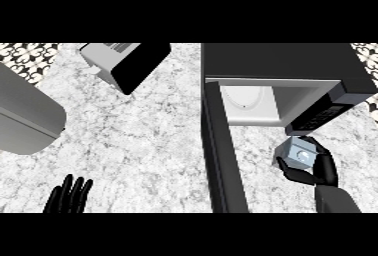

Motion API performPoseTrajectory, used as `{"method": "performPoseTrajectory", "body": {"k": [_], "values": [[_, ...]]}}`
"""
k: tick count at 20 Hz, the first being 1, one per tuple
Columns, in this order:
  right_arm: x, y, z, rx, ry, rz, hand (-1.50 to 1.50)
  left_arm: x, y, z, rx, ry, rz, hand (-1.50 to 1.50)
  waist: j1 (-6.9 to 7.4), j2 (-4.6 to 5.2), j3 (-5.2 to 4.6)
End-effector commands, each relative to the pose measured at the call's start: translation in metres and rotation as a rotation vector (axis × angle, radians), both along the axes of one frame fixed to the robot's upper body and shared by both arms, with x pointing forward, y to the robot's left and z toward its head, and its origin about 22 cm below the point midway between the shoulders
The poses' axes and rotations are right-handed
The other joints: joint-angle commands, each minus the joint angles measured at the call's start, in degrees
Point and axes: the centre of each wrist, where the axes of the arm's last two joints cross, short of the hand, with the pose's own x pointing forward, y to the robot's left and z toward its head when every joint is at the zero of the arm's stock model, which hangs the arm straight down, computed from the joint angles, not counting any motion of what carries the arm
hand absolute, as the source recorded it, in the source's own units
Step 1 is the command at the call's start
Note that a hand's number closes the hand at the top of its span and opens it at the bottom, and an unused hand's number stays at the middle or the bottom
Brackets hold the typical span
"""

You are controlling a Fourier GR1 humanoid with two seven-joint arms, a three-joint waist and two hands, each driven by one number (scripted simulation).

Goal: Pick up the milk, place it into the microwave and close the microwave

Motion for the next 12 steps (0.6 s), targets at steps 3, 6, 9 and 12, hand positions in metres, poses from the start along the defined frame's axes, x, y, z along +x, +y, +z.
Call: {"method": "performPoseTrajectory", "body": {"k": [3,6,9,12], "values": [[0.01,0.049,-0.007,0.102,-0.078,0.121,1.5,-0.008,0.014,-0.006,0.003,0.012,-0.004,-1.5,-0.1,0.26,0.48],[-0.007,0.039,-0.011,0.126,-0.103,0.137,1.5,-0.013,0.002,-0.001,0.016,0.014,0.015,-1.5,-0.54,0.2,0.49],[0.01,0.074,0.005,0.137,-0.119,0.152,1.5,0.005,0.015,-0.009,0.008,0.007,0.013,-1.5,-1.25,0.02,0.39],[-0.002,0.08,0.004,0.104,-0.149,0.123,1.5,0.006,0.023,-0.017,-0.007,0.025,0.006,-1.5,-0.97,0.15,0.43]]}}
